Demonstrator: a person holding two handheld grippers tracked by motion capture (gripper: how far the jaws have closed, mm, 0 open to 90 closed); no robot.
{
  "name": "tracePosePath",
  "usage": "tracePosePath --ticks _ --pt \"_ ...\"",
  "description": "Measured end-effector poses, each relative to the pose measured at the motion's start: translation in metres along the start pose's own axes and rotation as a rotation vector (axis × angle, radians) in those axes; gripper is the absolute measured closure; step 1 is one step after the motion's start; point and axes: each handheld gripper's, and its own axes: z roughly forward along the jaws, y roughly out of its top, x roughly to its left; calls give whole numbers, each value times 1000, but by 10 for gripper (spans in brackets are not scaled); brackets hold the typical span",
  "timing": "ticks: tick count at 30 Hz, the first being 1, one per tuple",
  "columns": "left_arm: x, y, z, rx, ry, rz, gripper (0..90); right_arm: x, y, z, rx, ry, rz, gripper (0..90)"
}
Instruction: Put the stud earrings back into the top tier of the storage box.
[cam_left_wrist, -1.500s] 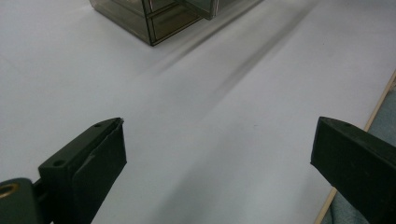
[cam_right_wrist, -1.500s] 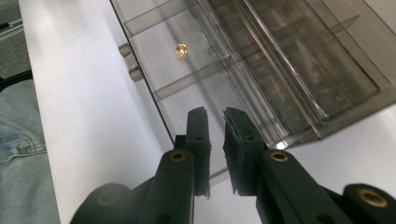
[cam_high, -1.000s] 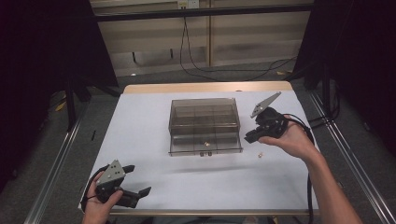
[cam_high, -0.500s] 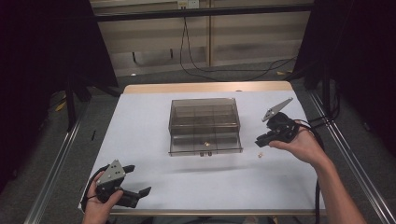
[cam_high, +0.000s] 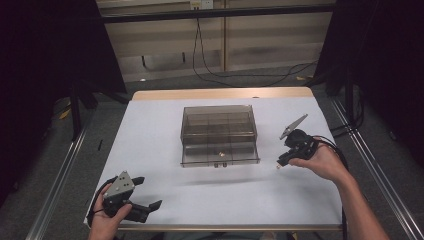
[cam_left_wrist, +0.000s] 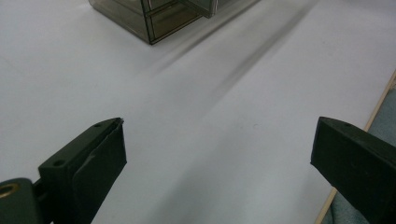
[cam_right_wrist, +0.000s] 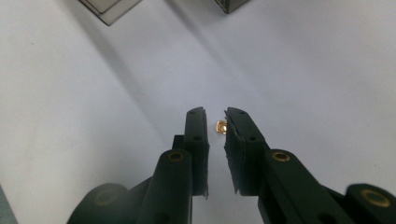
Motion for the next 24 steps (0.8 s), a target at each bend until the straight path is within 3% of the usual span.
tracePosePath --ticks 14,24 --pt "0 0 0 4 -1 -1 34 -6 1 18 102 -35 11 786" --pt "0 0 0 4 -3 -3 33 -12 2 26 127 -48 16 781"
